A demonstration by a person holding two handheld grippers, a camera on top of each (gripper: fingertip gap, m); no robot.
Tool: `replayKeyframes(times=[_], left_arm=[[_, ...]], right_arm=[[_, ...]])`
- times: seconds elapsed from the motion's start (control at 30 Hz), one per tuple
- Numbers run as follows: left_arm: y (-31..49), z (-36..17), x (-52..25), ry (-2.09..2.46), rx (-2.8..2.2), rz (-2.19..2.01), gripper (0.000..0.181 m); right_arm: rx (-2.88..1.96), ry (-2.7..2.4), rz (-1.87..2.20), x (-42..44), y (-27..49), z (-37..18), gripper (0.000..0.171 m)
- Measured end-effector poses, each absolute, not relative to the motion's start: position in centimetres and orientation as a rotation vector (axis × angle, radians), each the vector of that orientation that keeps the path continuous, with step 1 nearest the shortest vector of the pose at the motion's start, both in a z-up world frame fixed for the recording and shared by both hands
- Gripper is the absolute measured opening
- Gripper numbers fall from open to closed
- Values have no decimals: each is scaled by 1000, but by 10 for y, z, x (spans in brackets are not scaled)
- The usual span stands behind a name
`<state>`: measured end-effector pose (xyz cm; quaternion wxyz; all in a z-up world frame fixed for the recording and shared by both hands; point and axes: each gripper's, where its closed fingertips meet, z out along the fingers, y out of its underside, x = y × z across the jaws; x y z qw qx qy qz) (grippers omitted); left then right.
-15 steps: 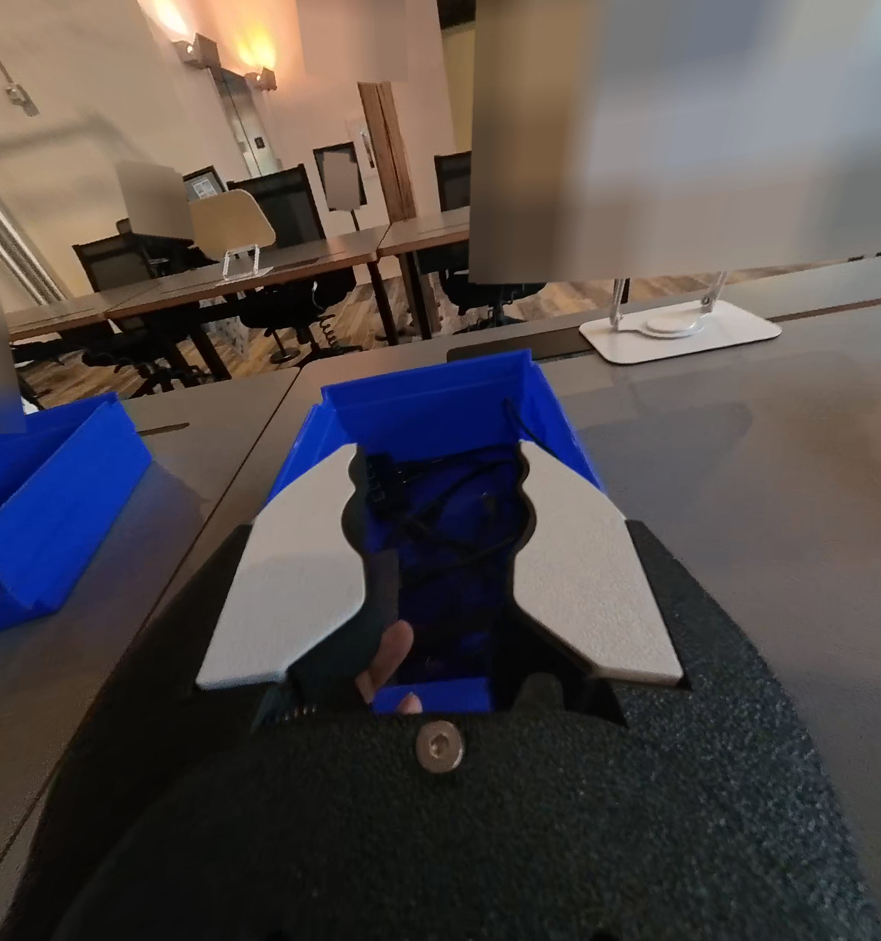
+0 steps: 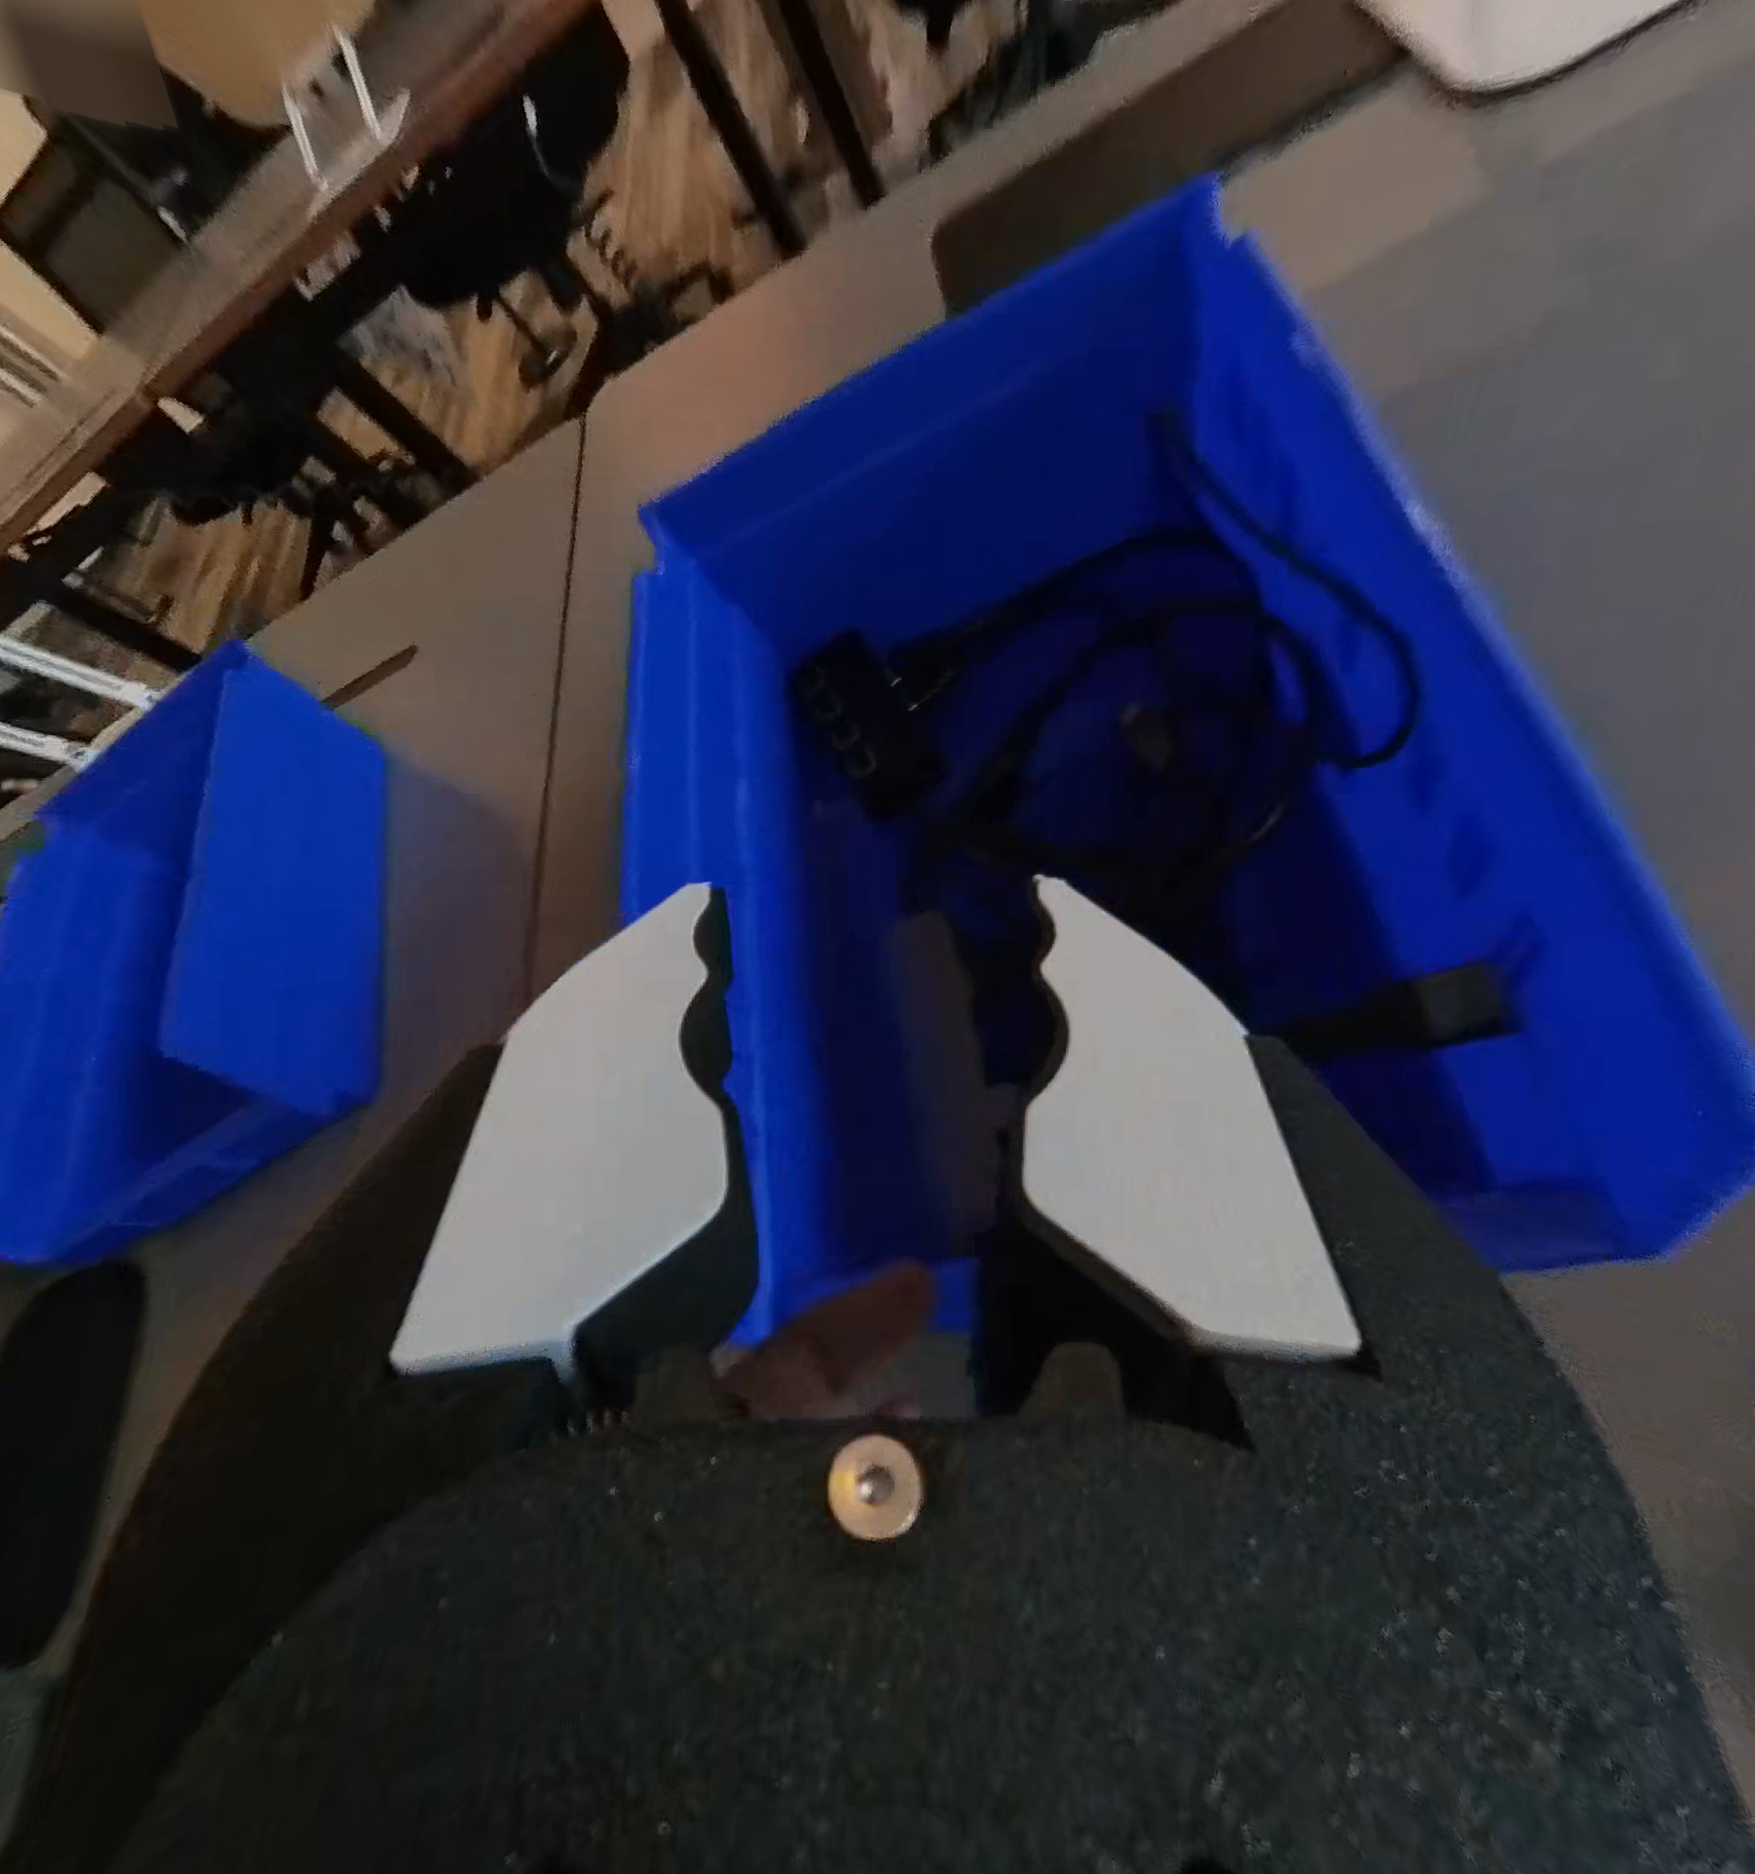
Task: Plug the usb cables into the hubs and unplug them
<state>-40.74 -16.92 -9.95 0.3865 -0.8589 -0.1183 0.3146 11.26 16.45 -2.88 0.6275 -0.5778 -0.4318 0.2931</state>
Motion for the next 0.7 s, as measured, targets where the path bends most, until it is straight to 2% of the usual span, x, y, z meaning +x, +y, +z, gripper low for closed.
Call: replayKeyframes(times=[0.33, 0.57, 0.7], left_arm=[[-173, -106, -424, -325, -2282, 907, 49], [-175, -122, -419, -359, -2296, 754, 48], [-160, -113, -405, -307, -2184, 597, 47]], right_arm=[[-1338, -1020, 658, 119, 169, -37, 69], [-1343, -1014, 653, 122, 170, -37, 68], [-1342, -1027, 647, 121, 167, -38, 66]])
